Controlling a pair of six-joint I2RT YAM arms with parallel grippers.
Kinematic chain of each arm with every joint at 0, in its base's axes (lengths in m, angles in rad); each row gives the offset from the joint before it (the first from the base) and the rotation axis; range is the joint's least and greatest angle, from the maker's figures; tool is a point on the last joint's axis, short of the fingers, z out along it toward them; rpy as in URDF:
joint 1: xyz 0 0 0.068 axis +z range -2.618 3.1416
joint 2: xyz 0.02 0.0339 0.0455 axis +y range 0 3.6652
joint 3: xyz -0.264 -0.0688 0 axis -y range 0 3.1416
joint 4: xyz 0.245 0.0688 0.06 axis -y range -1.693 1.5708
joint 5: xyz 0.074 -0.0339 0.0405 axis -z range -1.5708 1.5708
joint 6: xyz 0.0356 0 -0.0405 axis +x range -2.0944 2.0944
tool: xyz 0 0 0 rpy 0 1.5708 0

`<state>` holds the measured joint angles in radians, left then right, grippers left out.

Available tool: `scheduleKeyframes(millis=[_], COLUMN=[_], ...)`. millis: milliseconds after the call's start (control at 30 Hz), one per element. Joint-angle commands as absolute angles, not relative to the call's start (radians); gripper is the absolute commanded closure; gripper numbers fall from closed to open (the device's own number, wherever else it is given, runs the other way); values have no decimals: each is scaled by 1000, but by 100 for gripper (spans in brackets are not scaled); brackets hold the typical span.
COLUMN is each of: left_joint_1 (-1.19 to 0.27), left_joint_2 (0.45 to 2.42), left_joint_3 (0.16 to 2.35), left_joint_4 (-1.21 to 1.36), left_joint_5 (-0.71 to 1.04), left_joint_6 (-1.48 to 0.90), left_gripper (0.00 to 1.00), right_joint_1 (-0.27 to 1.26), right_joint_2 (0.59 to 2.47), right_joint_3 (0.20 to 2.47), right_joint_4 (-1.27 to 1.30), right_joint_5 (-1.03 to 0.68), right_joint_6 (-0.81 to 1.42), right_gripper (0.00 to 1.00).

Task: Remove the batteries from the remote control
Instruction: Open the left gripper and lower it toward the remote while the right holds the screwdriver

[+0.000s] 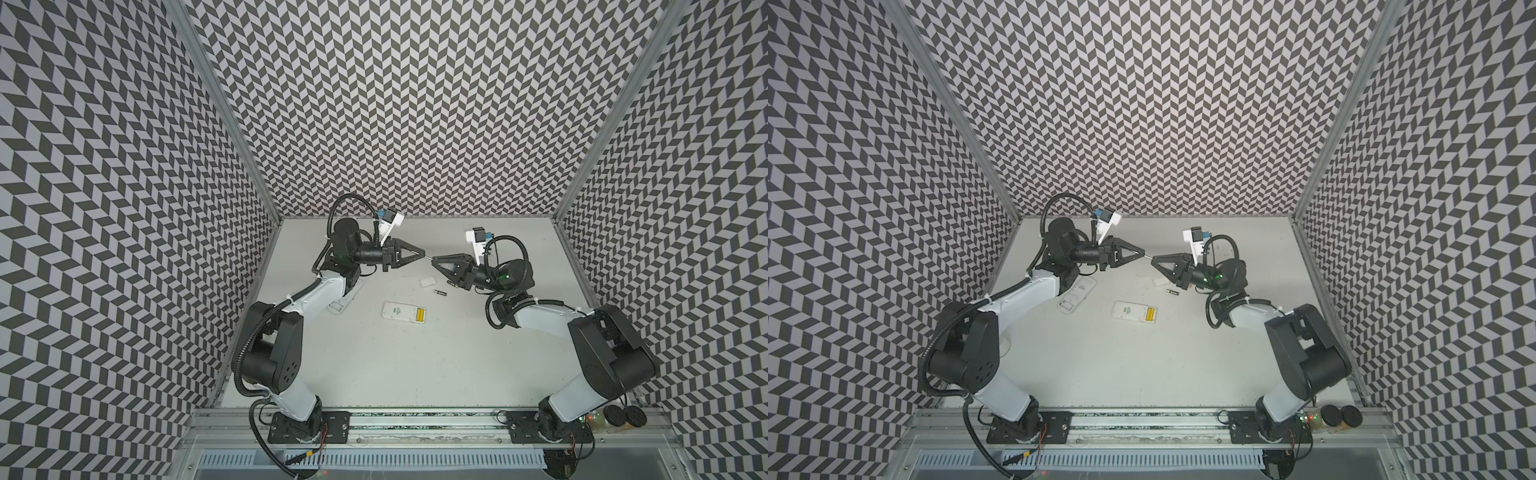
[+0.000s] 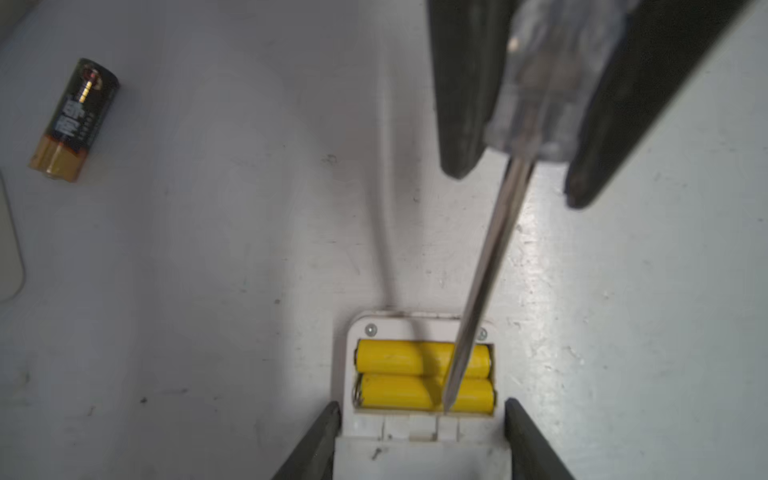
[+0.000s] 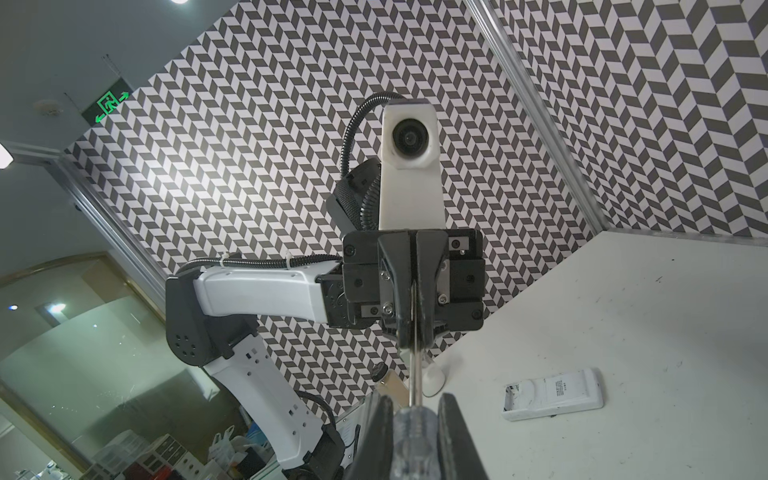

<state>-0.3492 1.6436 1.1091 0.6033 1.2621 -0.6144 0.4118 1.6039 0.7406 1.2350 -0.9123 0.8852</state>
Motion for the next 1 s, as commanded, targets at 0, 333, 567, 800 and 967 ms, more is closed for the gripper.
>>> scheduleKeyframes(millis=[0, 333, 567, 800, 967], left_joint_1=[-351, -270, -308, -341, -360], left_joint_2=[1628, 1653, 1685, 1699, 1731], left_joint_3=[1120, 1372, 1523, 1438, 1362], left_joint_4=[586, -55, -620, -725, -730], left_joint_5=[1248, 1251, 927, 771, 698], left_joint_6=[-591, -18, 697, 1000, 1120], left_gripper=[92, 36, 20, 14, 8], right_joint_1=[413, 357, 357, 360, 376], right_joint_2=[1561, 1383, 1281, 1207, 1174], right_joint_3=[744, 720, 721, 627, 589], right_joint_4=[1215, 771, 363, 231, 153], right_joint_5=[-910, -837, -715, -622, -535], right_joint_6=[828, 514, 243, 140, 47], right_gripper=[100, 100, 100, 100, 100])
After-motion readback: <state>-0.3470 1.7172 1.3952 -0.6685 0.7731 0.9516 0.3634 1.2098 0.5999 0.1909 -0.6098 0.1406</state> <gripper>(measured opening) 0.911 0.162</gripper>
